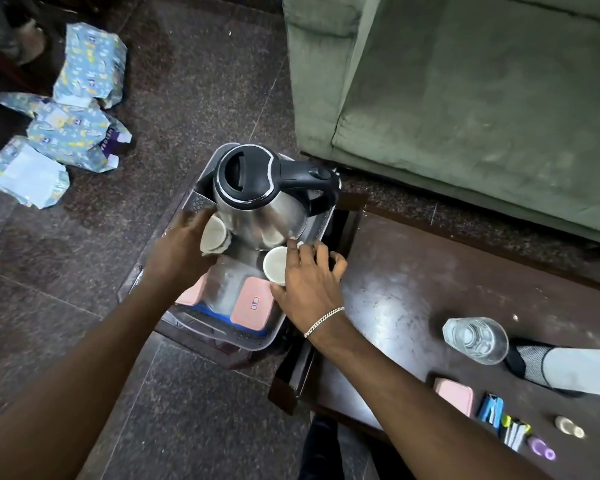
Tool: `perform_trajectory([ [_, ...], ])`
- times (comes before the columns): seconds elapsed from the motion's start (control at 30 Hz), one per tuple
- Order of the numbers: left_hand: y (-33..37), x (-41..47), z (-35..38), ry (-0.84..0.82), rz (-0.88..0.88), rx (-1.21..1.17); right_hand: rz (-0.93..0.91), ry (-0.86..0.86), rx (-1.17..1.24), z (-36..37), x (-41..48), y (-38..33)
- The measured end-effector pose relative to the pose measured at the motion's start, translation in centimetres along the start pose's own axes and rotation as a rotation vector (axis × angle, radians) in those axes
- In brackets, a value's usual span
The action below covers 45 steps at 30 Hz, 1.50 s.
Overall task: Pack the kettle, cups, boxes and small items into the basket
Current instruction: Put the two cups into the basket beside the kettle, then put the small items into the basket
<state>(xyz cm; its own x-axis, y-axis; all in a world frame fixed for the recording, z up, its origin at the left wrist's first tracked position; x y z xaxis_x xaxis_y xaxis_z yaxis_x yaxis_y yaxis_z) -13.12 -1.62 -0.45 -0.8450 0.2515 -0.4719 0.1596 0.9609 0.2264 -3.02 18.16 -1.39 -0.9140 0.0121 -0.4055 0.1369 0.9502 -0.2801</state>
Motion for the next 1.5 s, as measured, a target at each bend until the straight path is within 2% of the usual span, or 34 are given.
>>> perform_trajectory([
  [0.07, 0.4, -1.1, -0.5, 0.014, -0.001, 0.009, -0.033, 0.077, 0.03, -1.2, -1.4, 0.6],
  [0.17, 2.1, -3.5, -1.5, 0.155, 0.014, 0.035, -0.045, 0.173, 0.087, -2.1, -5.2, 3.1],
  [0.27, 5.3, -6.8, -1.5, 0.302, 0.047, -0.04, 0.006, 0.15, 0.137, -0.9, -9.9, 7.3],
  [0.33, 8.5, -9.1, -0.3, 0.311, 0.126, -0.108, 0.062, 0.093, 0.152, 0.9, -12.8, 10.3],
  [0.4, 13.5, -11.2, 2.3, 0.252, 0.29, -0.114, 0.14, 0.018, 0.155, 3.0, -16.2, 14.3],
  [0.5, 20.0, -13.3, 8.3, 0.041, 0.433, -0.071, 0.255, -0.057, 0.154, 5.8, -20.9, 20.2],
  [0.67, 28.5, -15.6, 20.9, -0.364, 0.561, 0.129, 0.413, -0.112, 0.176, 9.7, -26.3, 29.0],
  [0.8, 32.6, -16.5, 28.5, -0.527, 0.584, 0.214, 0.461, -0.16, 0.134, 11.0, -27.5, 33.6],
  [0.93, 35.1, -16.9, 32.5, -0.559, 0.531, 0.254, 0.431, -0.206, 0.056, 11.2, -26.8, 35.3],
  [1.07, 36.5, -16.8, 34.0, -0.515, 0.485, 0.269, 0.4, -0.293, 0.004, 12.2, -26.2, 35.8],
  [1.27, 37.8, -16.5, 35.2, -0.456, 0.503, 0.255, 0.368, -0.299, -0.063, 13.0, -25.9, 36.8],
  [1.4, 37.9, -16.6, 34.3, -0.473, 0.559, 0.204, 0.32, -0.278, -0.041, 12.4, -26.4, 37.0],
  [1.5, 36.9, -16.3, 30.1, -0.447, 0.516, 0.058, 0.306, -0.218, 0.066, 10.6, -26.4, 36.0],
])
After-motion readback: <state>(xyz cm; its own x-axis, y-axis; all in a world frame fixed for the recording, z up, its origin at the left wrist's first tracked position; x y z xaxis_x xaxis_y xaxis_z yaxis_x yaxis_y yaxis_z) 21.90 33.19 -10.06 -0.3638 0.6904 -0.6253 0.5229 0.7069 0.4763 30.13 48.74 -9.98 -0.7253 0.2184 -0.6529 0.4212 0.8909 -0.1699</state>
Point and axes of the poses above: each hand's wrist, its own x-axis towards the middle knuckle, its own z-axis out of the palm, y = z × x, the point moved 6 cm from there along x, towards the middle knuckle, and after that the axes turned 13 degrees about -y, right-handed, at the moved point
